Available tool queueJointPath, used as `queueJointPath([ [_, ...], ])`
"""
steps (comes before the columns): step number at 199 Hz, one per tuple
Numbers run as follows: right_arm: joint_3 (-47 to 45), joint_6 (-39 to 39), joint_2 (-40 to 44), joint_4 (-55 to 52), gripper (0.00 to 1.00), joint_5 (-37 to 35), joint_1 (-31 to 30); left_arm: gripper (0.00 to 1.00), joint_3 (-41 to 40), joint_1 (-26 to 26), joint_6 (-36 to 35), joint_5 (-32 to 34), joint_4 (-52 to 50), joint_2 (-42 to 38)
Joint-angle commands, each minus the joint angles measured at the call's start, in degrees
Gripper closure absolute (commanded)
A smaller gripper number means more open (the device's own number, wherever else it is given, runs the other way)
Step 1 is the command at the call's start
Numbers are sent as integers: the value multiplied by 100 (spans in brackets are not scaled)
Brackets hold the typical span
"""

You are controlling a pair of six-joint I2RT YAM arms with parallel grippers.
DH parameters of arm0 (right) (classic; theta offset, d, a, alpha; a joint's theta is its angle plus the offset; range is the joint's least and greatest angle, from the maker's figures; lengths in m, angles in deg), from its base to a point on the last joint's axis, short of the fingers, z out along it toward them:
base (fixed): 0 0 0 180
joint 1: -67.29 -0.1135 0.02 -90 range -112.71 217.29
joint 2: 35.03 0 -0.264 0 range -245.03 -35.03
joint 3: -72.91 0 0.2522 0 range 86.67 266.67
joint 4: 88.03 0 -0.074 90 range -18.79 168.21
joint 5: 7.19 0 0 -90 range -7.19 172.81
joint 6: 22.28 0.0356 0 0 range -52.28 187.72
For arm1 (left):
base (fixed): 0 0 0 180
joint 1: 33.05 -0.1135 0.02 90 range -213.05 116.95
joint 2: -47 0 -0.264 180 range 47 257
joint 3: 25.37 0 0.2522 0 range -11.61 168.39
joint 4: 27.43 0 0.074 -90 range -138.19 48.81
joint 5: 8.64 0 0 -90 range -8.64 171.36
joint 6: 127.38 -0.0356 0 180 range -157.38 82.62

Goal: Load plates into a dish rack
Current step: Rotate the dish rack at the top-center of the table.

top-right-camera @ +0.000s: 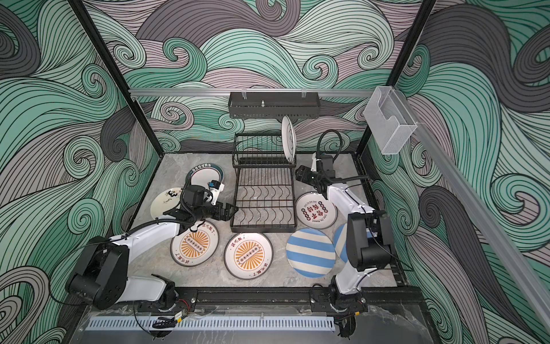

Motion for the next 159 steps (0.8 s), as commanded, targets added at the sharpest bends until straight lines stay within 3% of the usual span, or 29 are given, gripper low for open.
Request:
queueJointPath([
  [1, 359, 47, -269, 325, 23, 244, -53, 1, -24, -5, -80, -344, 219, 165],
  [159, 2153, 86, -1639, -229, 24, -111, -611, 1, -128, 29, -187, -565, 385, 403],
])
